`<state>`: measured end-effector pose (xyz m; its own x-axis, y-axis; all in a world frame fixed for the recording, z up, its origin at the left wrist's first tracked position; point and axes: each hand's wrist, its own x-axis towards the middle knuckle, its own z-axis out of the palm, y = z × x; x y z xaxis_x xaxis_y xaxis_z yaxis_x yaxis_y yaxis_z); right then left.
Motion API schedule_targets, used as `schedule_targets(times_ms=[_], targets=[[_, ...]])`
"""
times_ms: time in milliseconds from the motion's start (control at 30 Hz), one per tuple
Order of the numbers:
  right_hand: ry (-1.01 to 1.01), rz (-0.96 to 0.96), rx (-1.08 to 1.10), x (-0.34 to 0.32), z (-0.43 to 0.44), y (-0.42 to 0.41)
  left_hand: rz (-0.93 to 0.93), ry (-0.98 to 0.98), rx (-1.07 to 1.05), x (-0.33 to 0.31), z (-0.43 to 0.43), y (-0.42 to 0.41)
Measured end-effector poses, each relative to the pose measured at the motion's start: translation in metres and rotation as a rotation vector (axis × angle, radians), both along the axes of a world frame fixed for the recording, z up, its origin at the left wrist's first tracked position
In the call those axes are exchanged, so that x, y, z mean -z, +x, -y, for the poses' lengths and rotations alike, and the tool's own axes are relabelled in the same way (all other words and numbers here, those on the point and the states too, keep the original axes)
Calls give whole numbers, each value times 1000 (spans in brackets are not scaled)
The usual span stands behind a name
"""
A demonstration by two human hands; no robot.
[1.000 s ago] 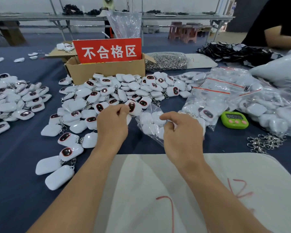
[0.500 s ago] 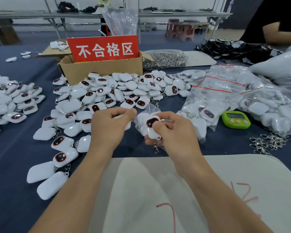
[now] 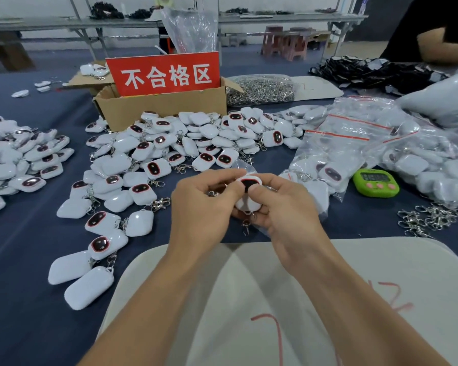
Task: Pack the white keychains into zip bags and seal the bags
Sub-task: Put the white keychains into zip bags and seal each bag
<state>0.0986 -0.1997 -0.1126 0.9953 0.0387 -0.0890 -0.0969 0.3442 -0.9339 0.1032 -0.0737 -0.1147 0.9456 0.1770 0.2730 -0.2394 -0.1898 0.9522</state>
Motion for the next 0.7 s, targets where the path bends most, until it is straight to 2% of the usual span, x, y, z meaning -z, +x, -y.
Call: schedule_targets(times_ms=[467,700], targets=[[-193,71,-4,-1,5,0,-25,-152,77,1,2,0],[-219,38,-31,4,2,2,-80,-52,-38,6,0,6]])
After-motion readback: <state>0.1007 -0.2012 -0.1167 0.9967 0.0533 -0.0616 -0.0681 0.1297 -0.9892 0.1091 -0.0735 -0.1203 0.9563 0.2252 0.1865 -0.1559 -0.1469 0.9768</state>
